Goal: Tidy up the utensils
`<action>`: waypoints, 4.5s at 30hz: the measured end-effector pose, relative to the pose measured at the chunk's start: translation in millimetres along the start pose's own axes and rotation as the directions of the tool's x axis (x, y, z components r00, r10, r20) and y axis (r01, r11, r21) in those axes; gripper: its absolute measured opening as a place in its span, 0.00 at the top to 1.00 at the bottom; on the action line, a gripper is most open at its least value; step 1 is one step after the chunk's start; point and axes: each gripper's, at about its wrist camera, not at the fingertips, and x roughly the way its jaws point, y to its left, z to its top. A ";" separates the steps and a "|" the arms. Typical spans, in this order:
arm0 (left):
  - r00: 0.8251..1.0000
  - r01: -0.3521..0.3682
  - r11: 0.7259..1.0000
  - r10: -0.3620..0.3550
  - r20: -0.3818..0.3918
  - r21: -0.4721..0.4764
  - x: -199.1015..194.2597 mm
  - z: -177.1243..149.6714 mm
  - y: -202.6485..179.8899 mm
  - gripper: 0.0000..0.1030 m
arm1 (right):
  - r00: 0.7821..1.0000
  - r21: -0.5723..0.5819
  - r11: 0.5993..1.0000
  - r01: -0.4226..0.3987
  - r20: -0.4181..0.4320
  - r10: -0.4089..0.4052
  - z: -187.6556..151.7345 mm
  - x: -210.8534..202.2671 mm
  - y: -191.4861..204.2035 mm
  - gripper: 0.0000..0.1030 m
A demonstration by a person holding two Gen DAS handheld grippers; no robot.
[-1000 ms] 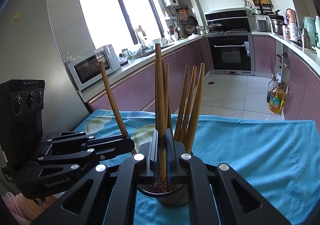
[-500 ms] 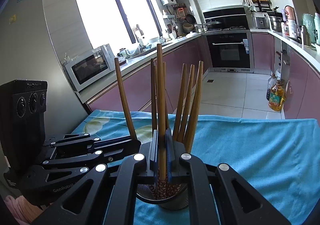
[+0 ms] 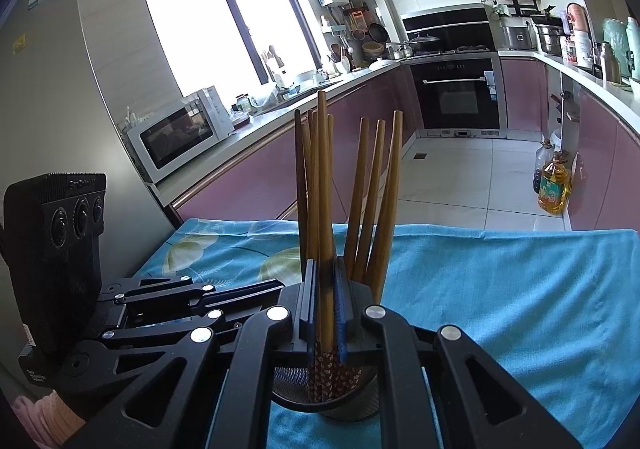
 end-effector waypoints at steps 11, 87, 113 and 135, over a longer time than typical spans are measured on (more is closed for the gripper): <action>0.998 -0.033 0.999 0.033 0.045 -0.016 -14.4 -13.8 3.2 0.75 | 1.000 -0.003 1.000 0.014 0.011 -0.014 -9.6 -8.6 1.7 0.70; 0.827 -0.367 0.918 0.395 0.400 -0.149 -155.3 -132.1 14.9 0.06 | 0.911 -0.117 0.937 0.328 0.302 -0.281 -101.5 -81.0 54.5 0.07; 0.829 -0.365 0.920 0.390 0.401 -0.139 -154.1 -132.8 12.6 0.06 | 0.908 -0.114 0.937 0.331 0.307 -0.284 -102.0 -81.5 54.2 0.07; 0.832 -0.362 0.922 0.386 0.399 -0.136 -152.9 -134.7 11.0 0.06 | 0.909 -0.108 0.938 0.329 0.305 -0.284 -101.5 -79.9 53.9 0.07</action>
